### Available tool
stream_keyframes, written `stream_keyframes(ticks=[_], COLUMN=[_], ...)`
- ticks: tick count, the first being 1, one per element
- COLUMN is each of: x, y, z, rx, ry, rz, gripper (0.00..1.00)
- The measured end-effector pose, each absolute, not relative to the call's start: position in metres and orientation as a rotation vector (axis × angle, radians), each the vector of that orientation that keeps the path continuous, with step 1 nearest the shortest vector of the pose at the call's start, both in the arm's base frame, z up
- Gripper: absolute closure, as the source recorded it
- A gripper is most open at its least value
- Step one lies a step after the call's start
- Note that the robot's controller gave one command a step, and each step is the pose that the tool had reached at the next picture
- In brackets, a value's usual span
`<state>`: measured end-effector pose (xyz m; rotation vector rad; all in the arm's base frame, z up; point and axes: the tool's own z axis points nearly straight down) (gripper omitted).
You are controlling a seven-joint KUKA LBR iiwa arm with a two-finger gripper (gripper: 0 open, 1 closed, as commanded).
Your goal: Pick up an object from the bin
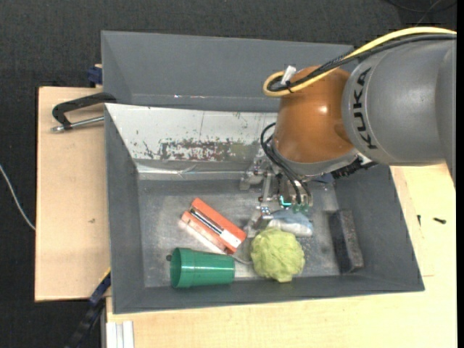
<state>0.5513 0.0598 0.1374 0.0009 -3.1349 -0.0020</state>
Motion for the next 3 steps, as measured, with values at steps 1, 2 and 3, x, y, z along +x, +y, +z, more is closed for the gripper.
stream_keyframes(ticks=[1,2,3], x=[0.553,0.547,0.526], y=[0.060,0.067,0.120], z=[0.141,0.132,0.076], rx=[0.000,0.051,0.043], ry=[-3.141,-3.150,-3.148], rz=[-0.002,0.000,0.000], gripper=[0.00,0.00,1.00])
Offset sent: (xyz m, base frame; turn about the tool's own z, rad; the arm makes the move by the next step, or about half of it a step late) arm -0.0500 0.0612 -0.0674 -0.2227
